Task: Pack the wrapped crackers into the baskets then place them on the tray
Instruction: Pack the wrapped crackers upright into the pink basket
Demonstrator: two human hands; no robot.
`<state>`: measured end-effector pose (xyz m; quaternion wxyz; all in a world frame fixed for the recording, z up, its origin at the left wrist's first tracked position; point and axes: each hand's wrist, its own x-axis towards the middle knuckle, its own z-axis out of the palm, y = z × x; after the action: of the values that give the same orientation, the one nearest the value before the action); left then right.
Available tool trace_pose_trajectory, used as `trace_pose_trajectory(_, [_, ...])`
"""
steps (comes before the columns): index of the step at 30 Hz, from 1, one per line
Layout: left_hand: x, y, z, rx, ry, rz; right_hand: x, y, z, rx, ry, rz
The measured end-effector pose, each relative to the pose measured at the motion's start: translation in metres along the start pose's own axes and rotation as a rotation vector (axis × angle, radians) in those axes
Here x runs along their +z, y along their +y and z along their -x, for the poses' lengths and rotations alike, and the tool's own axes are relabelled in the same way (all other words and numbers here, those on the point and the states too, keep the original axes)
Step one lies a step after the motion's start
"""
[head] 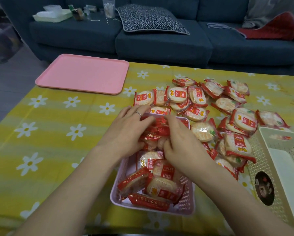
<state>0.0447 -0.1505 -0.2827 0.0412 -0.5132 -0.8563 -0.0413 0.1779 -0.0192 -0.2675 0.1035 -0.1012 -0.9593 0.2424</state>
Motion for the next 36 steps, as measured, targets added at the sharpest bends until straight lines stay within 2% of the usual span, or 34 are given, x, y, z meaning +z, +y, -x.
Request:
trace_pose_trajectory(3, [0.004,-0.002,0.0,0.015,0.013,-0.011,-0.004,0.001,0.002,0.029,0.043,0.05])
trace_pose_trajectory(8, [0.009,-0.001,-0.002,0.006,0.042,0.026,0.002,0.001,0.0,0.066,-0.1,0.126])
trace_pose_trajectory(11, [0.007,-0.002,-0.003,0.002,0.044,0.023,0.004,0.004,0.0,0.079,-0.12,0.156])
trace_pose_trajectory(17, [0.009,0.001,-0.004,-0.086,-0.043,-0.045,0.017,0.005,0.001,0.093,-0.286,0.289])
trace_pose_trajectory(23, [0.014,0.006,-0.013,-0.139,-0.021,-0.106,0.023,0.004,-0.003,0.1,-0.315,0.383])
trace_pose_trajectory(27, [0.015,0.006,-0.013,-0.135,-0.006,-0.087,0.023,0.004,-0.003,0.094,-0.333,0.366])
trace_pose_trajectory(34, [0.019,0.002,-0.007,-0.15,-0.031,-0.03,0.023,0.003,-0.006,0.091,-0.48,0.356])
trace_pose_trajectory(36, [0.022,0.002,-0.006,-0.164,-0.024,-0.03,0.026,-0.002,-0.01,0.132,-0.536,0.271])
